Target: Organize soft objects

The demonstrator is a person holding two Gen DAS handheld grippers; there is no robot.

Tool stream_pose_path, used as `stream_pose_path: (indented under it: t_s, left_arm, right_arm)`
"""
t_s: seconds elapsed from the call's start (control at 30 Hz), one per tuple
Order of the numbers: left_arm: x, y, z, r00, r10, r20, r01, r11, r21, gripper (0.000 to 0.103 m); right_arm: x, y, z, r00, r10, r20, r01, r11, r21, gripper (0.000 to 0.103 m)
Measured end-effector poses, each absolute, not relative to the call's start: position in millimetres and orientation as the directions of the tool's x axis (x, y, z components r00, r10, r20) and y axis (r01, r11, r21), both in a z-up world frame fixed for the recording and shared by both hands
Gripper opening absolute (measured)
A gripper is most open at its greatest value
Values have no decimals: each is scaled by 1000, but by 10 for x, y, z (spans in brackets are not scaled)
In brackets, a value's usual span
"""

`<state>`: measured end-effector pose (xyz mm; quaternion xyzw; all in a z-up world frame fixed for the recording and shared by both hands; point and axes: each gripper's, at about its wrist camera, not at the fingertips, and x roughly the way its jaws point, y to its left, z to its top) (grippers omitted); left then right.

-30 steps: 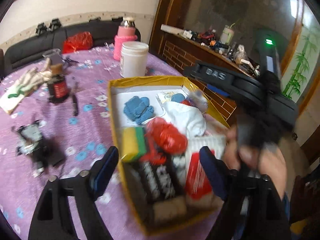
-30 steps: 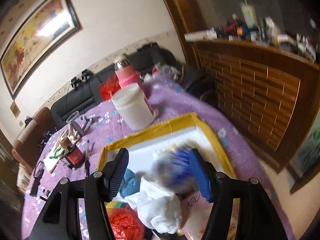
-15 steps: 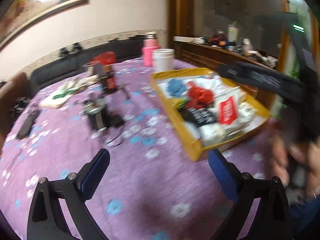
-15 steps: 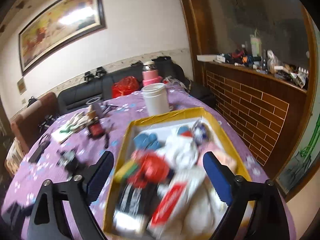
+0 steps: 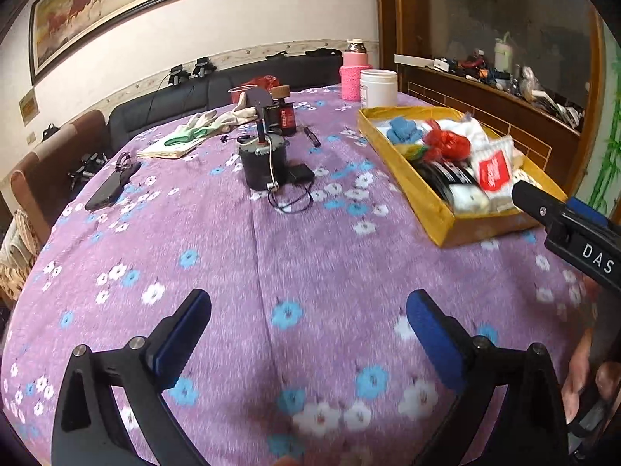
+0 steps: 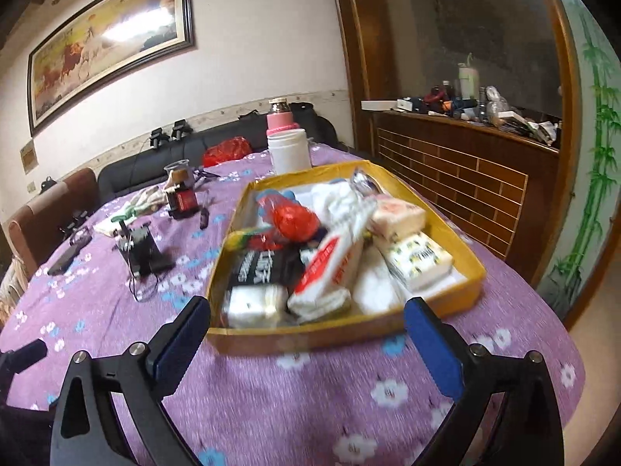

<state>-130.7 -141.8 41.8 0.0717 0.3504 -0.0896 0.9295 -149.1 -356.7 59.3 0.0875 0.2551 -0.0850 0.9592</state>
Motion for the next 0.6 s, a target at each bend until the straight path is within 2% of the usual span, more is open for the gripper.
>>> stream_pose_path:
  t_s: [0.27,0.43,0.6]
  left_arm:
    - [-1633,-1438,466,747,-140,-650,256,963,87,101]
    - [-1688,-1519,416,796,-56,-603,207,961,183,101]
    - [-1641,-1525,366,789,-46,-612,202,961,188,101]
  right_arm:
    - [-1928,-3363,653,881,-111,-459,163,984,76,101]
    - [-1954,-3323,628,888,-123,-444,169,984,64,101]
    - [-1903,-3338,601,885,-125,-449,174,982,70,101]
